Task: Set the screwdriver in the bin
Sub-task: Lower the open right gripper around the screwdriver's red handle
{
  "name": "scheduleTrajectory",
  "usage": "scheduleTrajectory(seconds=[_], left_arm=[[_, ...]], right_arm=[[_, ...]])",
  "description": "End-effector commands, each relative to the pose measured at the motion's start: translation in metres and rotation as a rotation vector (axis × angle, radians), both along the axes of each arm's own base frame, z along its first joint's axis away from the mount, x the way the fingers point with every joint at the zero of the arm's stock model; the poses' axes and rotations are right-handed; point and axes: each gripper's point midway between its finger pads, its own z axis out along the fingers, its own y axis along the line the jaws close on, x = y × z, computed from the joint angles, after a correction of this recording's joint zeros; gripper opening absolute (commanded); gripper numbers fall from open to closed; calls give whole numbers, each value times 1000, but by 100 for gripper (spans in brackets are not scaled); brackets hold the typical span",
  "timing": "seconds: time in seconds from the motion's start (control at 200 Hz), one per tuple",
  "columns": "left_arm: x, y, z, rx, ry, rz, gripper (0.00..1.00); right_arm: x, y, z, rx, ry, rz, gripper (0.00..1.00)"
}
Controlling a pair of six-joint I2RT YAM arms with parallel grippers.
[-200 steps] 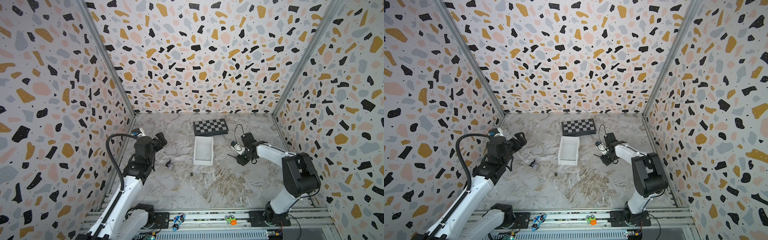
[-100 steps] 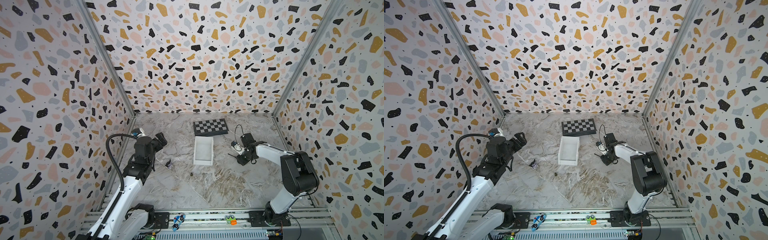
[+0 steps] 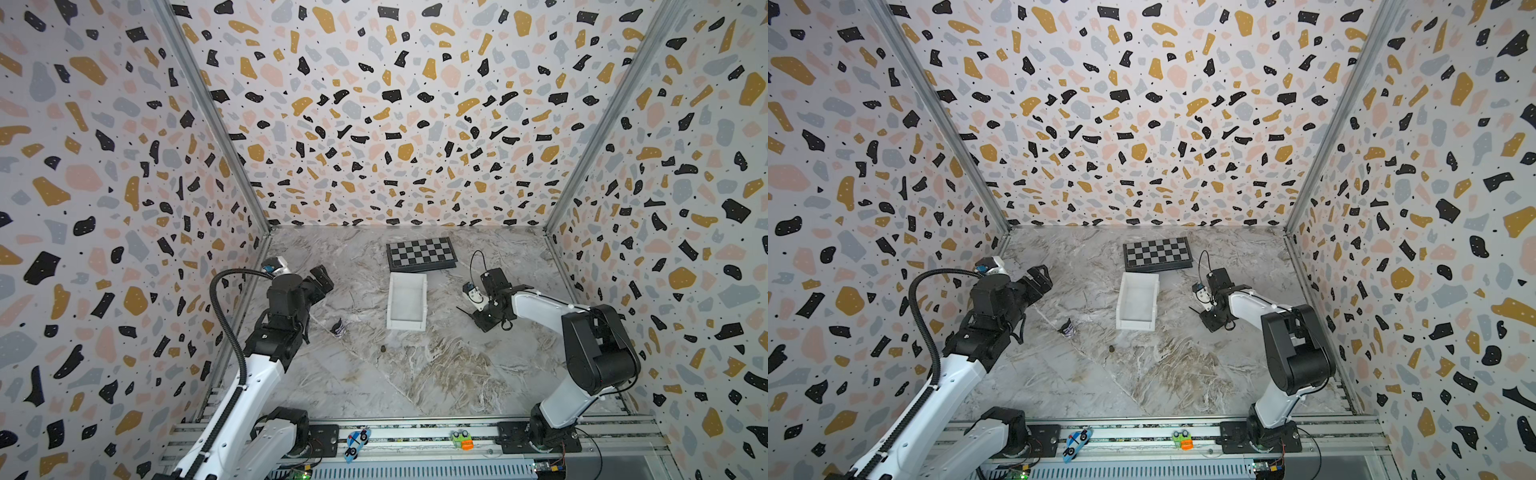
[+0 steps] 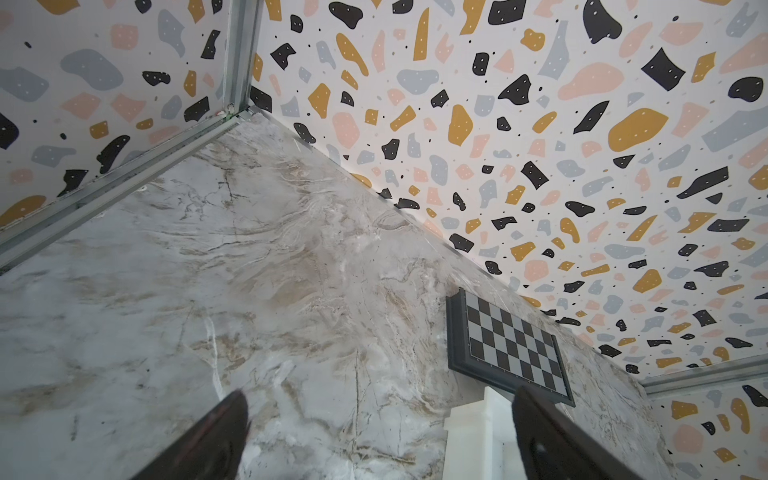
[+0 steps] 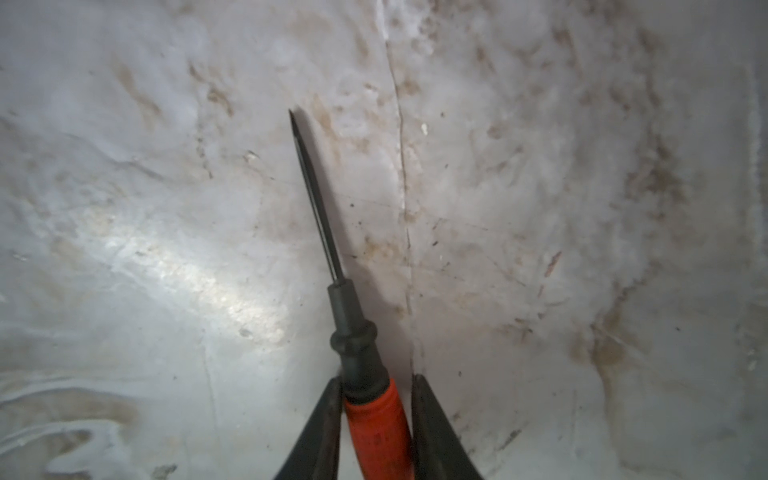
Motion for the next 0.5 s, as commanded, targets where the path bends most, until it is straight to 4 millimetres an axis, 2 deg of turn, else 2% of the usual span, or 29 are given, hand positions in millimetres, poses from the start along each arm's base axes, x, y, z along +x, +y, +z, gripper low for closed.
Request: scheduleTrajectory(seconds=[0.0, 0.265, 0.496], left_arm=[[-1, 0, 4, -3, -20, 5, 100], [0, 0, 3, -4, -18, 5, 100], [0, -1, 3, -9, -14, 4, 100]], right_arm=[[-9, -7, -1, -24, 12, -25, 27], [-10, -5, 1, -17, -5, -41, 28], [-14, -7, -4, -22, 12, -47, 38]])
